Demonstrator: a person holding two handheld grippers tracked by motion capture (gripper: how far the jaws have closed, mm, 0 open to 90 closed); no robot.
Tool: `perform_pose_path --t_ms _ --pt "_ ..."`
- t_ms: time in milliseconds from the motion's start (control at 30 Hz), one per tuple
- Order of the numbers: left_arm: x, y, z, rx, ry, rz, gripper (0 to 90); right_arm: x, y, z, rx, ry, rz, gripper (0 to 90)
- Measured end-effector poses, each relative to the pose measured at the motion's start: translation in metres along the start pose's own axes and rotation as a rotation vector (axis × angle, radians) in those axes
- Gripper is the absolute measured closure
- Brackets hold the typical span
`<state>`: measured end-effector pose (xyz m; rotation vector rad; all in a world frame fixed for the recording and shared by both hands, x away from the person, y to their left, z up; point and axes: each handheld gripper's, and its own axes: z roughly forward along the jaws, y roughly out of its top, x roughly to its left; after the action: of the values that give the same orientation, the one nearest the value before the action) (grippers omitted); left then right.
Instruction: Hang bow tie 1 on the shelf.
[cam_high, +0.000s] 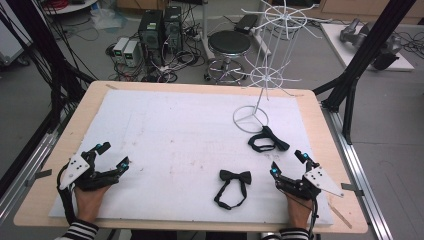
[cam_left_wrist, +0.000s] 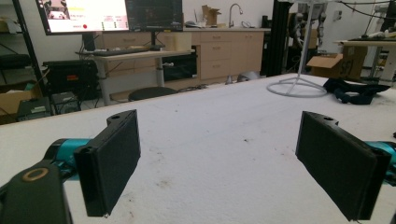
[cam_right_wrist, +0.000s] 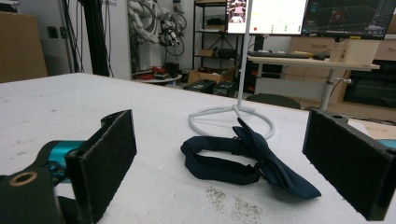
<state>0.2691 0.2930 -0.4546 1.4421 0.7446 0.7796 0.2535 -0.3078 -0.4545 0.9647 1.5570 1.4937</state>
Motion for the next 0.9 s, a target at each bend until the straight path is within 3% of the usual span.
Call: perform_pose_path --t_ms 100,633,900 --pt "-0.0011 0.0003 0.0002 0.004 0.003 0.015 14.3 0.0000 -0.0001 -0.0005 -0.001 -0.001 0.005 9.0" --pt "-0.0004 0.0000 -0.0003 -0.003 0.010 0.003 14.3 -0.0008 0.0000 -0.0002 -0.002 -0.009 0.010 9.0" --pt "-0.0004 0.0000 -0.0003 -0.004 0.011 0.004 14.3 -0.0002 0.0010 0.0021 0.022 -0.018 0.005 9.0"
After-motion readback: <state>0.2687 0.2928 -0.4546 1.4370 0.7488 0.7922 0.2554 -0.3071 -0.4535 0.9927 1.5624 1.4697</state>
